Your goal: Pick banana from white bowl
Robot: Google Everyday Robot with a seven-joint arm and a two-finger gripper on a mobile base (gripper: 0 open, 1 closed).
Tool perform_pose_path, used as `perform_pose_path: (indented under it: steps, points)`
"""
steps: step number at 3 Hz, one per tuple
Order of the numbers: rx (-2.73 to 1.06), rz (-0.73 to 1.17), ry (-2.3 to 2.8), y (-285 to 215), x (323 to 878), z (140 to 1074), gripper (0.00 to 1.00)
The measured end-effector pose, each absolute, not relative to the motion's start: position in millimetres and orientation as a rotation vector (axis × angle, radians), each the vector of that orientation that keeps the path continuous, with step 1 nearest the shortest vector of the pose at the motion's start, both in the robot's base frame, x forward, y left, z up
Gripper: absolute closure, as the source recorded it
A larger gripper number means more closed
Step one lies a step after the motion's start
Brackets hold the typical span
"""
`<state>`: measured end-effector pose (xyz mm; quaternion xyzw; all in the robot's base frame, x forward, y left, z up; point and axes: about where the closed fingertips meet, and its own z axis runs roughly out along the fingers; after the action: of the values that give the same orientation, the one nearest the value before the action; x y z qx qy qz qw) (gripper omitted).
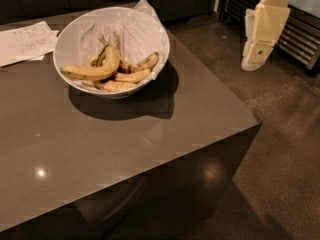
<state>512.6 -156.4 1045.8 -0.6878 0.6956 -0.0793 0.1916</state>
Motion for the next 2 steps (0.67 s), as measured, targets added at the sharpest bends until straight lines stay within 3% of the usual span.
perform_pose_path:
  steps: [2]
  points:
    - [-2.102,-0.288,1.719,-95.2,573.6,1061.7,0.00]
